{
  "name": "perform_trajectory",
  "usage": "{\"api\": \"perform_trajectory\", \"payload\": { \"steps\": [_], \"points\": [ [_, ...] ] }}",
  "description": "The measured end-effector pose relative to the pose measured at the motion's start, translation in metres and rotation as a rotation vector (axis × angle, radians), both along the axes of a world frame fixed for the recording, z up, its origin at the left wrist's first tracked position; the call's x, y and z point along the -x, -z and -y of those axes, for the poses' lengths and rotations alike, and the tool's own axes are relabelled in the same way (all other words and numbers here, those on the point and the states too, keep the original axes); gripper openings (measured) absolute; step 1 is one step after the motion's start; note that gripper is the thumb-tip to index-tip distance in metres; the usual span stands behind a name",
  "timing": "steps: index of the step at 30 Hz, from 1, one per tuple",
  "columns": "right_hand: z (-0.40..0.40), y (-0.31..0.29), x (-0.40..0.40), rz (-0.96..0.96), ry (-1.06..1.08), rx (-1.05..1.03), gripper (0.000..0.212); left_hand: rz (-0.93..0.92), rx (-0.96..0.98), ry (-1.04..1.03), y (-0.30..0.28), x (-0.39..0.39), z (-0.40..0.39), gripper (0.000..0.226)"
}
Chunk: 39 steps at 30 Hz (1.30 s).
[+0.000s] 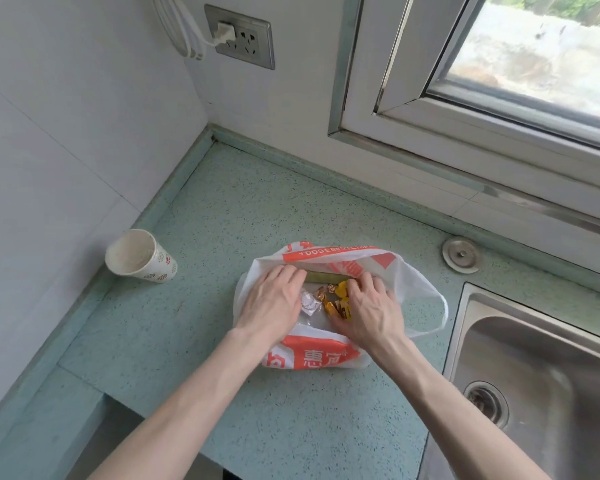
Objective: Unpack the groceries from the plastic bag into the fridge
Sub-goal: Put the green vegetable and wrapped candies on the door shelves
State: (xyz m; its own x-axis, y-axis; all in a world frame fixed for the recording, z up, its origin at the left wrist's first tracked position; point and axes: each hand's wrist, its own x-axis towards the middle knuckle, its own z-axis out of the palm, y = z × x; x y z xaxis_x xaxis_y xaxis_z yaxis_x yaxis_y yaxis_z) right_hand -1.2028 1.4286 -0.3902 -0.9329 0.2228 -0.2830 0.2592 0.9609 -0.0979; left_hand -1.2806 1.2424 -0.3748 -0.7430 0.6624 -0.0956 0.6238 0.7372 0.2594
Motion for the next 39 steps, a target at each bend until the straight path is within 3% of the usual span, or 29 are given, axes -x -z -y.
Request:
{"api": "perform_trajectory", "payload": {
  "steps": [5,11,18,30,32,35,39],
  "points": [
    [0.0,0.009,-0.002,0.023,0.025,-0.03,0.077,0.001,-0.012,0.011,0.005,-0.01,0.004,0.032],
    [-0.012,0.013,0.002,0.09,-0.145,-0.078,0.084,-0.012,0.003,0.006,0.011,-0.012,0.01,0.031],
    [-0.019,0.02,0.001,0.081,-0.29,-0.046,0.072,-0.005,0.009,-0.013,0.011,-0.009,0.009,0.034],
    [-0.004,0.019,-0.004,0.17,-0.113,0.069,0.06,0.009,0.039,0.005,0.008,-0.012,0.015,0.039],
    [-0.008,0.018,-0.004,0.158,-0.091,0.138,0.059,-0.008,0.036,0.012,0.01,-0.014,0.015,0.038],
    [-0.016,0.015,-0.005,0.117,0.036,0.409,0.069,-0.023,0.025,0.013,0.013,-0.017,0.015,0.035],
    [-0.028,0.004,-0.004,0.04,0.296,0.806,0.049,0.022,0.033,0.075,0.012,-0.022,0.013,0.039]
  ]
}}
